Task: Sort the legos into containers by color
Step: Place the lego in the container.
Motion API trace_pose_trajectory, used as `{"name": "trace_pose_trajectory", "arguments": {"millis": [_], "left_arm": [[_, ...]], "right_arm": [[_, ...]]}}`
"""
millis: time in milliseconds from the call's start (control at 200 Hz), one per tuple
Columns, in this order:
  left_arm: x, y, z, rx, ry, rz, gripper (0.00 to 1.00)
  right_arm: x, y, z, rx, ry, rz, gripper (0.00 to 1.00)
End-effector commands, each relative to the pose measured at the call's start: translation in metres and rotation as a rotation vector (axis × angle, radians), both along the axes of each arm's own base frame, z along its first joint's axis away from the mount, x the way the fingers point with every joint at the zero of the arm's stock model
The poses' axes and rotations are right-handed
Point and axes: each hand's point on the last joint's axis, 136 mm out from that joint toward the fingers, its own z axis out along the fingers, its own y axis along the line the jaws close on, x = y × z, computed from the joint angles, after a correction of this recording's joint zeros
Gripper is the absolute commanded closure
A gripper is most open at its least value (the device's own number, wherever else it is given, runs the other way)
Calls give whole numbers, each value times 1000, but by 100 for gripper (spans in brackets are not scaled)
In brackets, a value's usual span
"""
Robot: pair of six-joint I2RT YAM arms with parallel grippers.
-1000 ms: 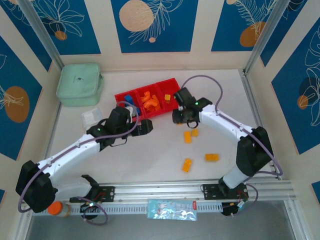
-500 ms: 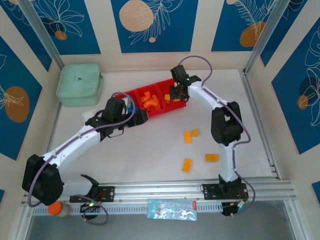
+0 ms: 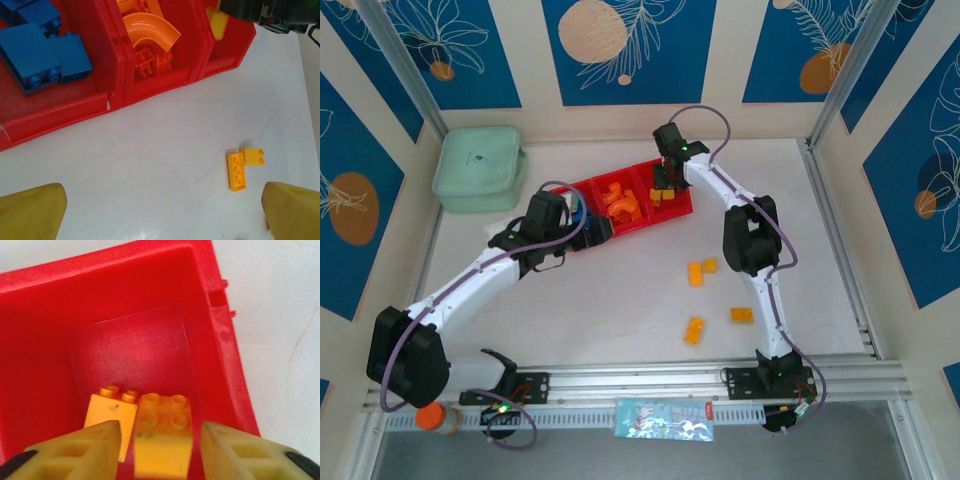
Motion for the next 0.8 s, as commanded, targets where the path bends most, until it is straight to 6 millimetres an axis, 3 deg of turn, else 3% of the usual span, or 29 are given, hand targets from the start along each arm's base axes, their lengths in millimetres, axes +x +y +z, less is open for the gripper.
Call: {"name": "trace_pose_trajectory", "arguments": {"millis": [0,230,320,460,595,795], "left_arm": [[5,-1,10,-5,-20,-23,1],[3,-2,17,-24,-29,-27,1],[0,-2,18,-30,-29,-31,1],[-7,-4,18,-43,-29,-46,1],[-18,-12,12,-49,-11,-77,1],[-37,-32,-4,-54,18,-122,1]], "right_arm": [[-3,3,11,17,-1,14,47],[-15,10,64,112,-72,32,44],[-32,12,81,170,-86,42,44],[-66,3,91,220,-82,28,44],[-111,-13,79,229,-26,9,41],[-174,-54,38,158,86,-74,37]]}}
